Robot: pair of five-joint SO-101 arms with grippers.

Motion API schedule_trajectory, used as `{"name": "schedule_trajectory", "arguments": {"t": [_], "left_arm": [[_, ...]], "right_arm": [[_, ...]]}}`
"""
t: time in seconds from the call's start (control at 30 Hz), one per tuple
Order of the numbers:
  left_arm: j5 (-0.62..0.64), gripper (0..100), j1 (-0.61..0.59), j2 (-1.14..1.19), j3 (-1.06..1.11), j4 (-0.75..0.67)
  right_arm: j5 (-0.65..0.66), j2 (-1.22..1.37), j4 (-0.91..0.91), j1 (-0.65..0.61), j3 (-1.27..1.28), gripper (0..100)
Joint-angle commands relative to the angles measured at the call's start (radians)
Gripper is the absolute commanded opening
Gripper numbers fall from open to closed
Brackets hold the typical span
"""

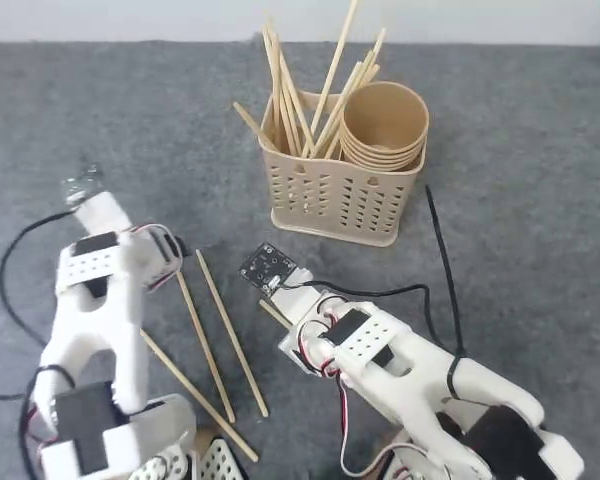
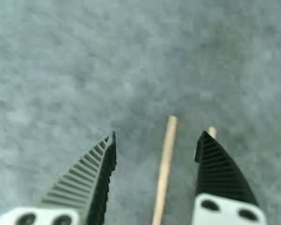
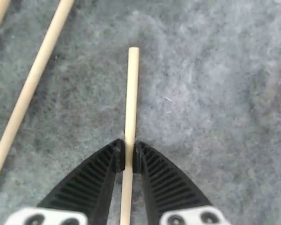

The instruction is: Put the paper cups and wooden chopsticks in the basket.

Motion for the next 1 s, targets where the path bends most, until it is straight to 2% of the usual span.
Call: {"name": "schedule_trajectory", "arguments": {"t": [0.0, 0.07, 0.17, 0.3, 0.43, 0.57, 0.67, 0.97], "left_arm": [[-0.003, 26, 0.057, 0.031, -0.021, -0.038], [0.006, 26, 0.057, 0.089, -0.048, -0.049], [0.068, 26, 0.043, 0.213, -0.168, 0.052], [0.072, 26, 0.044, 0.404, -0.354, 0.166], [0.071, 14, 0.046, 0.528, -0.481, 0.264], [0.026, 1, 0.046, 0.552, -0.507, 0.281], [-0.014, 1, 0.069, 0.552, -0.507, 0.281], [-0.009, 1, 0.078, 0.466, -0.552, 0.285]], "right_arm": [[-0.006, 0.004, -0.013, 0.025, -0.026, 0.7], [-0.005, 0.002, -0.01, 0.025, -0.026, 0.7], [-0.003, 0.001, -0.007, 0.027, -0.026, 0.7], [-0.003, -0.001, -0.007, 0.027, -0.026, 0.7], [-0.003, -0.001, -0.007, 0.027, -0.026, 0.7], [-0.003, -0.001, -0.01, 0.027, -0.026, 0.7], [-0.003, -0.001, -0.01, 0.027, -0.026, 0.7], [-0.005, -0.001, -0.012, 0.028, -0.026, 0.7]]}}
